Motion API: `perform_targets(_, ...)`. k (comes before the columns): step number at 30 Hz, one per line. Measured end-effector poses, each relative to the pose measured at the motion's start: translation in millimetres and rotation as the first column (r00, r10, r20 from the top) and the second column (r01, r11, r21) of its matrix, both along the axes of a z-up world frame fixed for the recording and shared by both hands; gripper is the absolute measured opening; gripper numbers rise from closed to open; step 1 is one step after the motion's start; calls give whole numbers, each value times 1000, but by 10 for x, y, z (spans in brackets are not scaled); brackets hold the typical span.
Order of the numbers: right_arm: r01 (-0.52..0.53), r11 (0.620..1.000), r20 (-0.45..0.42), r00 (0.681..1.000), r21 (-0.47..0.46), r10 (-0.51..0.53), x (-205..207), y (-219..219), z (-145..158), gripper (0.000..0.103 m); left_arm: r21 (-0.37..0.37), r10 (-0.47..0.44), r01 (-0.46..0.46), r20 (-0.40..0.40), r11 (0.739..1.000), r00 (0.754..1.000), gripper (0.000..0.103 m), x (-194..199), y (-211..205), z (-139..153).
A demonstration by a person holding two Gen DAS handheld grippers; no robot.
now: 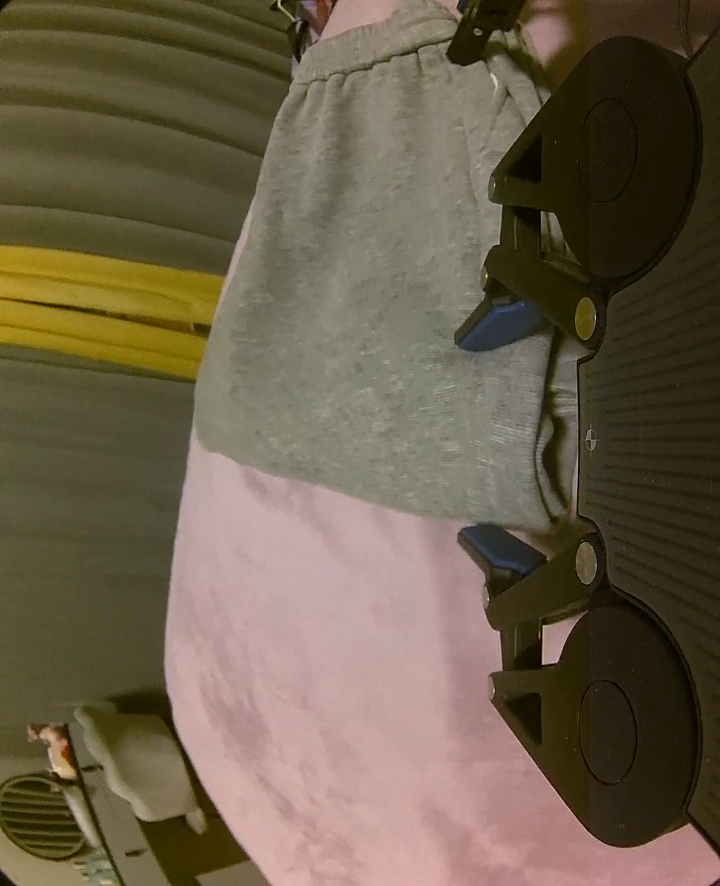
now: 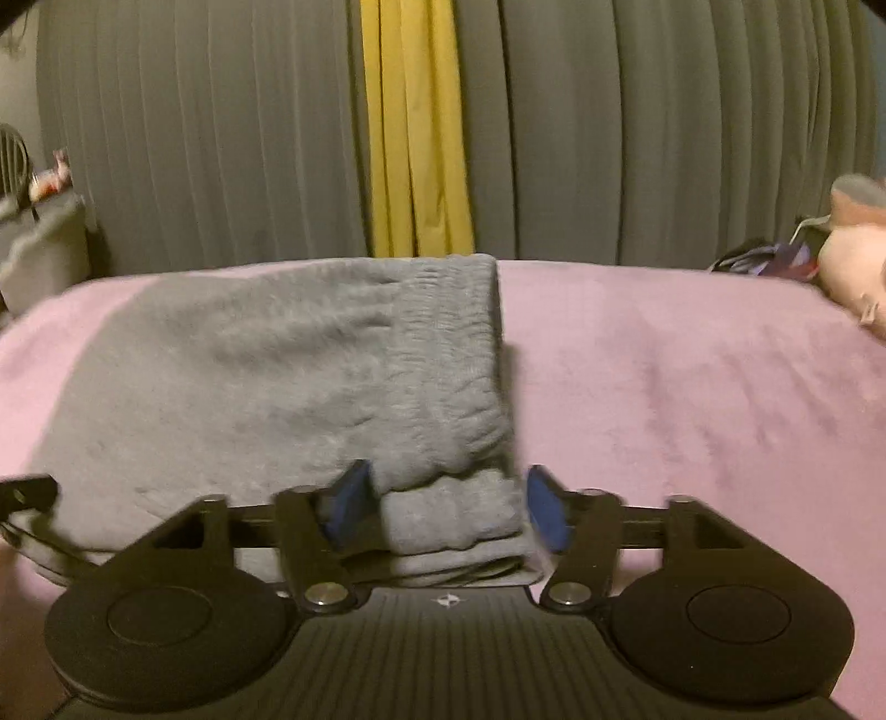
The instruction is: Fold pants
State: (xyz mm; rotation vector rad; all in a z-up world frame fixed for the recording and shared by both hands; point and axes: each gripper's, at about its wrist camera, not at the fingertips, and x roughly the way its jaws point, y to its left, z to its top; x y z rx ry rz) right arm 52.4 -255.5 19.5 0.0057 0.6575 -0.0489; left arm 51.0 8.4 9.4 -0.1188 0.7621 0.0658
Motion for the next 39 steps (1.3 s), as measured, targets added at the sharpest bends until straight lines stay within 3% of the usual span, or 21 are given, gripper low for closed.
perform_targets(3, 20, 999, -9, 1000, 36, -19, -20, -102, -25, 83, -33, 29, -30, -23, 999, 999, 91, -10, 75, -18)
perform_targets(6, 40, 994, -26, 999, 105, -38, -58, -208, -26, 89, -56, 47, -49, -46, 997, 998, 99, -34, 146, -20)
perform_targets(11, 65, 997, -30, 997, -40, -66, -204, -83, 28, 98, -91, 76, -82, -73, 992, 994, 101, -64, 215, -30)
perform_targets(16, 207, 974, -77, 974, -96, -214, -390, -132, 89, 98, -6, 70, -71, -92, 997, 993, 100, -246, 124, 100)
perform_targets(20, 102, 993, -44, 994, 52, -100, -654, -89, 240, 99, -71, -68, 58, -146, 996, 987, 100, -438, 40, 217)
perform_targets(23, -31, 998, -70, 997, 47, 34, -795, 140, 243, 99, -68, -110, 100, -160, 993, 981, 101, -615, -62, 239)
perform_targets(26, -99, 994, -113, 988, 34, 103, -858, 336, 198, 99, -55, -134, 126, -176, 990, 975, 101, -689, -130, 225)
perform_targets(31, -113, 993, -222, 969, -25, 105, -813, 566, 64, 99, -30, -101, 96, -221, 995, 970, 101, -628, -152, 135)
perform_targets(39, -117, 992, -258, 961, -50, 100, -733, 608, -14, 99, -35, -97, 91, -275, 995, 957, 101, -580, -168, 34)
